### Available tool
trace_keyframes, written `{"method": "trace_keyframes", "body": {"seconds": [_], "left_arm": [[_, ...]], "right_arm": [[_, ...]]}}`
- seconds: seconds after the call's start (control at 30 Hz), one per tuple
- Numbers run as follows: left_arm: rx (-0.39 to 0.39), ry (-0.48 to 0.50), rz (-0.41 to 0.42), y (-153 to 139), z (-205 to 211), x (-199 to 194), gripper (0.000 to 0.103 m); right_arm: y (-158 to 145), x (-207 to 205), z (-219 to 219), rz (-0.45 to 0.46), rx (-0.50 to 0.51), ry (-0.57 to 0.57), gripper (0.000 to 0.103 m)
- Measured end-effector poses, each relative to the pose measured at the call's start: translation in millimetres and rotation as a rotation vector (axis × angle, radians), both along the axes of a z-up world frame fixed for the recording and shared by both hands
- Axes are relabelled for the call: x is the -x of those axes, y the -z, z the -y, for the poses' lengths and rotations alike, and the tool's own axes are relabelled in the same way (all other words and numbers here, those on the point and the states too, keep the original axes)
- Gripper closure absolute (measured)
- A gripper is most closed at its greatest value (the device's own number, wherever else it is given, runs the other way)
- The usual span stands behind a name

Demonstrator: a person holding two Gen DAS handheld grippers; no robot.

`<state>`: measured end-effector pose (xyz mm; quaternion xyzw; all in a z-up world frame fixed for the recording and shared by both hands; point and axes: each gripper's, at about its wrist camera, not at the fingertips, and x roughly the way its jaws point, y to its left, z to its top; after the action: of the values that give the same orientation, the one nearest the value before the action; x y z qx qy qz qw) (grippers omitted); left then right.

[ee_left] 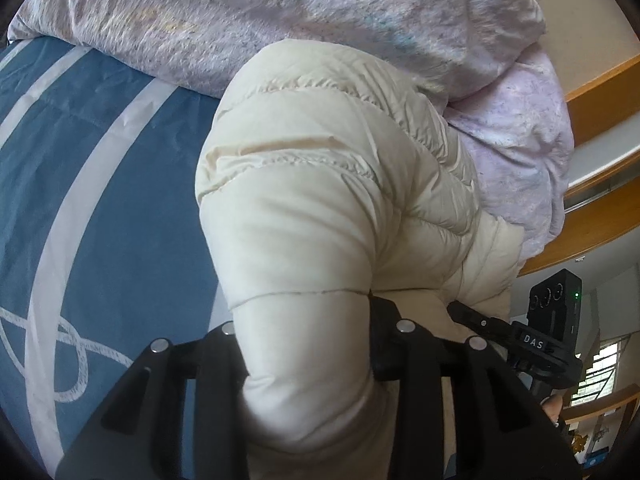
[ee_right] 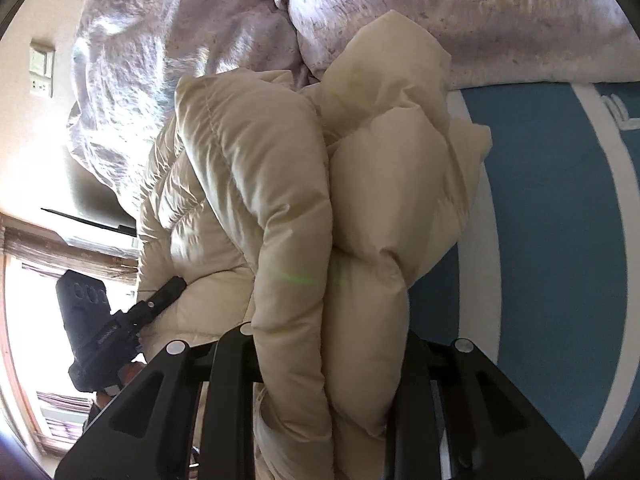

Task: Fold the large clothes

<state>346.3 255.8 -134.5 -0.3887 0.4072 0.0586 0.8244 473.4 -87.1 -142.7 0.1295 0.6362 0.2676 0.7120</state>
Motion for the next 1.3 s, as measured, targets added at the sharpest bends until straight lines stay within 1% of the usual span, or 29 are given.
{"method": "trace_keyframes", "body": {"seconds": [0.17, 0.23, 0.27, 0.3, 0.33, 0.37, 0.43, 0.5, 0.57, 0.63, 0.8, 0.9, 0.97, 1.03, 1.17, 1.2, 1.23, 1.3], "left_arm": [[-0.066, 0.013, 0.006, -7.8, -6.0, -3.8, 0.067], [-0.109, 0.016, -0.022, -3.4, -6.7, -5.0, 0.063], [-0.124, 0.016, -0.034, -0.5, -5.7, -5.9, 0.061], [-0.142, 0.013, -0.049, 2.7, -5.3, -5.4, 0.058], [-0.155, 0.007, -0.059, 5.2, -4.8, -5.5, 0.054], [-0.159, 0.001, -0.064, 6.8, -6.0, -4.9, 0.053], [-0.161, -0.015, -0.075, 9.0, -7.8, -3.2, 0.047], [-0.169, -0.028, -0.089, 8.7, -9.0, -2.7, 0.041], [-0.18, -0.037, -0.098, 7.4, -8.6, -1.9, 0.036], [-0.204, -0.046, -0.105, 3.6, -8.1, 0.8, 0.031], [-0.248, -0.062, -0.107, -9.2, -7.4, 8.0, 0.03], [-0.297, -0.078, -0.099, -20.8, -7.4, 14.8, 0.029], [-0.344, -0.094, -0.086, -31.0, -4.6, 16.9, 0.027], [-0.386, -0.104, -0.072, -39.7, -2.7, 17.8, 0.026], [-0.49, -0.105, -0.051, -57.9, 9.6, 13.4, 0.024], [-0.515, -0.101, -0.048, -60.8, 13.8, 9.9, 0.023], [-0.546, -0.094, -0.046, -63.7, 15.0, 9.7, 0.022], [-0.594, -0.081, -0.046, -67.5, 26.5, -0.5, 0.021]], "right_arm": [[0.8, -2.1, 6.5, 0.029, -0.017, -0.002, 0.079], [8.9, 0.6, 9.3, 0.027, 0.002, 0.0, 0.079], [12.7, 1.8, 10.0, 0.025, 0.014, 0.001, 0.077], [14.4, 4.9, 12.5, 0.02, 0.02, 0.005, 0.074], [14.1, 5.6, 4.9, 0.016, 0.025, 0.01, 0.072], [15.3, 6.4, 6.3, 0.013, 0.032, 0.014, 0.067], [15.7, 9.2, 9.6, 0.015, 0.05, 0.019, 0.06], [13.6, 11.4, 12.4, 0.032, 0.093, 0.029, 0.042], [8.3, 14.5, 16.7, 0.052, 0.121, 0.038, 0.036], [1.9, 16.3, 22.6, 0.07, 0.14, 0.048, 0.034], [-27.6, 21.5, 26.4, 0.145, 0.198, 0.071, 0.032], [-46.3, 26.8, 26.0, 0.229, 0.249, 0.076, 0.031], [-61.1, 32.0, 22.8, 0.293, 0.272, 0.066, 0.031], [-75.6, 36.4, 19.0, 0.339, 0.266, 0.055, 0.031], [-100.4, 38.5, 8.5, 0.404, 0.215, 0.022, 0.032], [-103.2, 40.2, 4.7, 0.41, 0.199, 0.008, 0.036], [-104.2, 40.7, -11.1, 0.412, 0.191, -0.001, 0.038], [-106.5, 39.9, -20.6, 0.419, 0.171, -0.029, 0.044]]}}
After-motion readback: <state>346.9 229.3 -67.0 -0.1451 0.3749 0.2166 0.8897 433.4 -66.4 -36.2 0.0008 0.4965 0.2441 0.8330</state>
